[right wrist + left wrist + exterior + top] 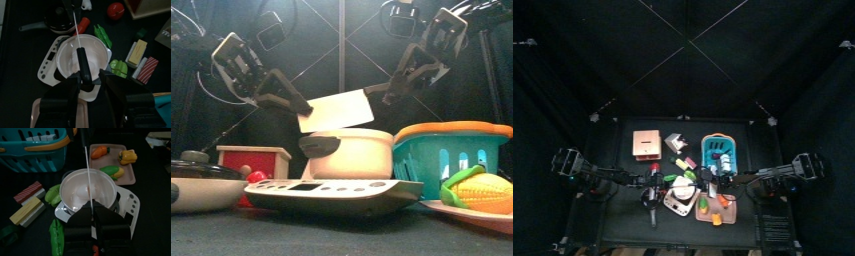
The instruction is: Place cleaver on drawer
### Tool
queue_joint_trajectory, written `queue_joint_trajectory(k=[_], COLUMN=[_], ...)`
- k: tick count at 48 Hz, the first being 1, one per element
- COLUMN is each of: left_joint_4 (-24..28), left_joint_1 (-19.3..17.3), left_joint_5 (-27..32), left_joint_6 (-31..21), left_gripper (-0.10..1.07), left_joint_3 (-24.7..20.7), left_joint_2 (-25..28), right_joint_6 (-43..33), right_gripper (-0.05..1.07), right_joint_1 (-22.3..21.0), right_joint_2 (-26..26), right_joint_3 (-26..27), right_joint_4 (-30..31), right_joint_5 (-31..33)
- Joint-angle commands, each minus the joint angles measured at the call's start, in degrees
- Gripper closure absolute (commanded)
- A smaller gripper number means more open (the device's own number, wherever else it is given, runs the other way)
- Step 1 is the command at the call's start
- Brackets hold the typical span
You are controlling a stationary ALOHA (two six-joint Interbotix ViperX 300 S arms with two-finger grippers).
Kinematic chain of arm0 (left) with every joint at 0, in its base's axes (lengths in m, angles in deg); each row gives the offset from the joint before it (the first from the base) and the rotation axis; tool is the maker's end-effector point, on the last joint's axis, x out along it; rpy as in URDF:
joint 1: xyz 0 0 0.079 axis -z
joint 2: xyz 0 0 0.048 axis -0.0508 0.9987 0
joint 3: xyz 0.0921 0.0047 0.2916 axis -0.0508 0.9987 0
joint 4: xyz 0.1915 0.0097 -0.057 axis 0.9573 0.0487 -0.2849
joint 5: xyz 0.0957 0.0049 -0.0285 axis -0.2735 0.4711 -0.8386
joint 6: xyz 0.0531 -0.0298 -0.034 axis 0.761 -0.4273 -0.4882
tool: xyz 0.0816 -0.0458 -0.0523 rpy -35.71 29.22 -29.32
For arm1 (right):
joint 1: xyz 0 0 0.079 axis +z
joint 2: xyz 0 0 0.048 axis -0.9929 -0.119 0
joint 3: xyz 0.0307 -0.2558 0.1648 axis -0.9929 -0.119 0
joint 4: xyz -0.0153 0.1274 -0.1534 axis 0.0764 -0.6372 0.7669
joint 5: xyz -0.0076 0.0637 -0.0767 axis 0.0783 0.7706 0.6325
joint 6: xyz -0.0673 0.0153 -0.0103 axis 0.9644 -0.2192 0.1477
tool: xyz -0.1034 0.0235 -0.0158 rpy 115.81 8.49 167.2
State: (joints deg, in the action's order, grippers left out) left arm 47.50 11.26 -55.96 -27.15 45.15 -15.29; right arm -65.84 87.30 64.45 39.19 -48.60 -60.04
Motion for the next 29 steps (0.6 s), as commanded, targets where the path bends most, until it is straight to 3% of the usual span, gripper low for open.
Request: queue_joint_trajectory(k=[1,29], left_joint_4=[0.00,0.09], left_joint_1=[0.18,-0.35], left_joint_5=[0.09,-0.26], left_joint_6=[0.00,0.09], left_gripper=[0.69,0.69], left_joint_3=[-0.53,-0.79], left_joint_2=[0.00,0.00], right_joint_6=[-0.18,0.44], right_gripper=[0.28,0.29], right_joint_1=[-0.18,-0.26], right_joint_2=[0.97,-4.13], right_joint_3=[1.67,3.60], right_joint_4=[-0.44,-0.79], right_joint_5=[-0.18,-0.35])
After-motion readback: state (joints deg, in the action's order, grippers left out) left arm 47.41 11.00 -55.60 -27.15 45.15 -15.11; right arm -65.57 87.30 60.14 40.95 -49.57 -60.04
